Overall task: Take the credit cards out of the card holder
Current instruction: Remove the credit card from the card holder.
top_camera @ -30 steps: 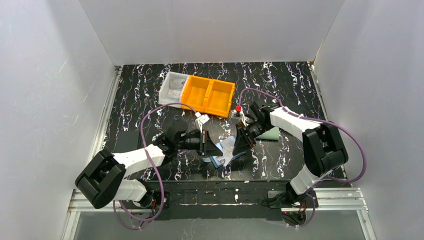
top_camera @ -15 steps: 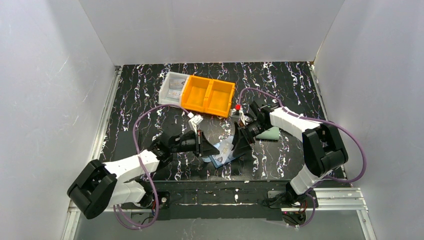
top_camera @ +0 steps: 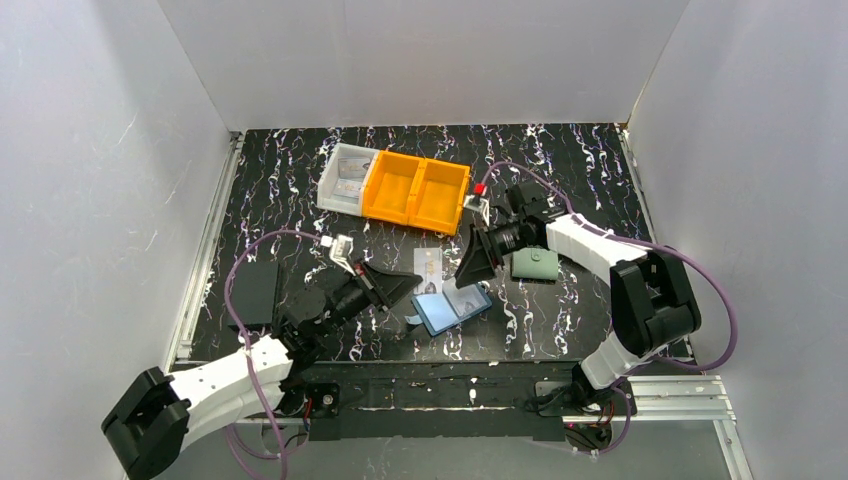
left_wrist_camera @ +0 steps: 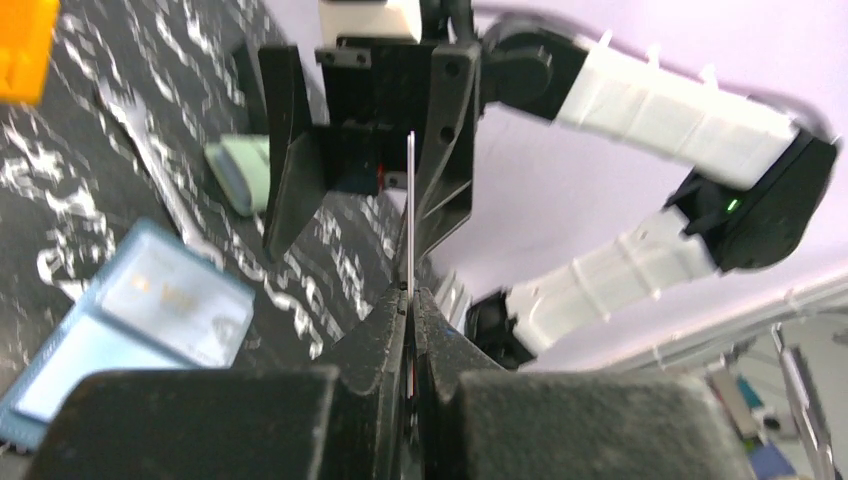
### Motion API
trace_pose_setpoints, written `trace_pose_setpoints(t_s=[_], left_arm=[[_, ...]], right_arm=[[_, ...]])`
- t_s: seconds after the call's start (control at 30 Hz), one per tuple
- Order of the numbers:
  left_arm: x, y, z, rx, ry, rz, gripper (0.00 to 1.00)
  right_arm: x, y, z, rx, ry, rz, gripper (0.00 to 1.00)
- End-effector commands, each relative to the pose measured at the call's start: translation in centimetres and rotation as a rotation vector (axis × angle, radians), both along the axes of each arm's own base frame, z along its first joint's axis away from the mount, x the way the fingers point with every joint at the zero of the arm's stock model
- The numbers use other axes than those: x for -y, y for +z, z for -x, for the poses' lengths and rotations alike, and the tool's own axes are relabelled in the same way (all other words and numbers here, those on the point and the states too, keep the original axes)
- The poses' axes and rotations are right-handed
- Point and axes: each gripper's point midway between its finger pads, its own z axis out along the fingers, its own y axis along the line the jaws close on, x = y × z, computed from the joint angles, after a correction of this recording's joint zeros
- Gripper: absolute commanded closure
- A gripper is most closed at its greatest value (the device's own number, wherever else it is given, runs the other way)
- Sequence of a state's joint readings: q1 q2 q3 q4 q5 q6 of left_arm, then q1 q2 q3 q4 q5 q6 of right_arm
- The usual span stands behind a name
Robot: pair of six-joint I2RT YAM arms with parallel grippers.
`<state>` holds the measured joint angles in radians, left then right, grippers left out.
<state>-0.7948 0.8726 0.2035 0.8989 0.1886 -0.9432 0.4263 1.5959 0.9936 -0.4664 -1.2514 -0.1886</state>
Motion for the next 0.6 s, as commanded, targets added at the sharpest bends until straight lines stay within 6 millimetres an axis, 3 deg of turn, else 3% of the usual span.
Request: trace_pose_setpoints(t_s=[0.0, 0.1, 0.2, 0.37, 0.57], left_arm=[[-2.9, 4.4, -2.7, 0.076, 0.247, 0.178, 1.00], [-3.2, 5.5, -3.1, 0.082, 0.272, 0.233, 1.00], [-3.1, 6.7, -3.3, 0.094, 0.277, 0.275, 1.00], [-3.2, 7.9, -3.5, 0.121, 0.296, 0.293, 1.00], [-4.3, 8.2, -3.5, 0.135, 0.334, 0.311, 1.00]], right_arm=[[-2.0, 5.2, -2.4, 0.059, -0.061, -0.059, 0.16], [-4.1, 8.7, -3.4, 0.057, -0.134, -0.155, 0.16], [-6.4, 12.2, -2.3, 0.043, -0.120, -0.245, 0.17], [-9.1, 13.7, -0.1, 0.023, -0.056, -0.261, 0.26], [-9.3, 14.2, -0.1, 0.015, -0.054, -0.259, 0.46]])
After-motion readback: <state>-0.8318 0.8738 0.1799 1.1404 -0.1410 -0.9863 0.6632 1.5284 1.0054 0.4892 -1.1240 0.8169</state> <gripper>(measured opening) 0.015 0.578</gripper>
